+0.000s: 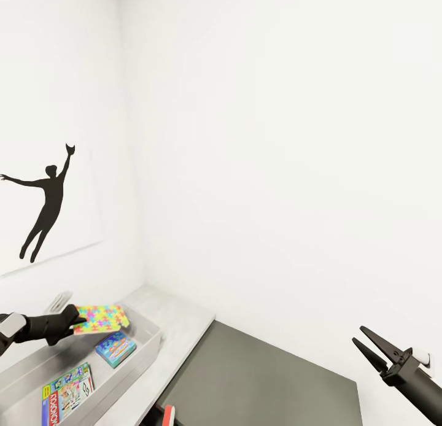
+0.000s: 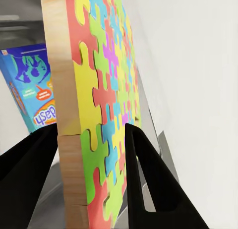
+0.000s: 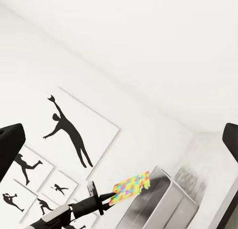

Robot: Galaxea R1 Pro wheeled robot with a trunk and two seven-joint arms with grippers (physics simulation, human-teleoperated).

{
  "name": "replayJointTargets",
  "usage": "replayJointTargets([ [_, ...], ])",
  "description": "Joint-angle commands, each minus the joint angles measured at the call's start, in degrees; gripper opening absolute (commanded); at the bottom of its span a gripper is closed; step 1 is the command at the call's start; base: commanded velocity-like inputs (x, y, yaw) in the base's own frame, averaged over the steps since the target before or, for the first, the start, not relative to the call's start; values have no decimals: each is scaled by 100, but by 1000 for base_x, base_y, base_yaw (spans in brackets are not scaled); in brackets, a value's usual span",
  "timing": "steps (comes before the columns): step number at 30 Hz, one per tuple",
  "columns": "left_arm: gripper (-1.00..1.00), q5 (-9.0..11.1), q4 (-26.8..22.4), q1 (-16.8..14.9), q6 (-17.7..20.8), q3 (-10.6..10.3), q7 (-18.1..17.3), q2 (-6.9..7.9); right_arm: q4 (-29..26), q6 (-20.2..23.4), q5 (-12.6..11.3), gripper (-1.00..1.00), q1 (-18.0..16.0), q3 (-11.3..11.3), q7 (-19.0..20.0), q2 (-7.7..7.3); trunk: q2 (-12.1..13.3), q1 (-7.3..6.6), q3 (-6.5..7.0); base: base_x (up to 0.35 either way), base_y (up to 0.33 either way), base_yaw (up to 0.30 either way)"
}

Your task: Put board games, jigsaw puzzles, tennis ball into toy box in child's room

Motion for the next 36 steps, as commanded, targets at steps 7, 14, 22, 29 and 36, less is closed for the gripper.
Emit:
replayJointTargets([
  [7, -100, 123, -3, 1, 40, 17, 524, -15, -1, 26, -11, 100, 0, -2, 5, 0, -3, 2, -1, 0, 0, 0],
  [14, -100, 236, -3, 1, 45, 124, 824, -18, -1, 26, -10, 100, -2, -2, 5, -1, -3, 2, -1, 0, 0, 0],
  [22, -100, 268, -3, 1, 50, 148, 1058, -129, -1, 26, -6, 100, -3, -2, 5, -1, -3, 2, -1, 0, 0, 0],
  [29, -100, 265, -3, 1, 47, 167, 1077, -237, -4, 26, -3, 100, -3, -2, 5, -1, -3, 2, -1, 0, 0, 0],
  [36, -100, 263, -3, 4, 46, 171, 1081, -282, -46, 34, -10, 100, -3, -2, 5, 6, -3, 2, -1, 0, 0, 0],
])
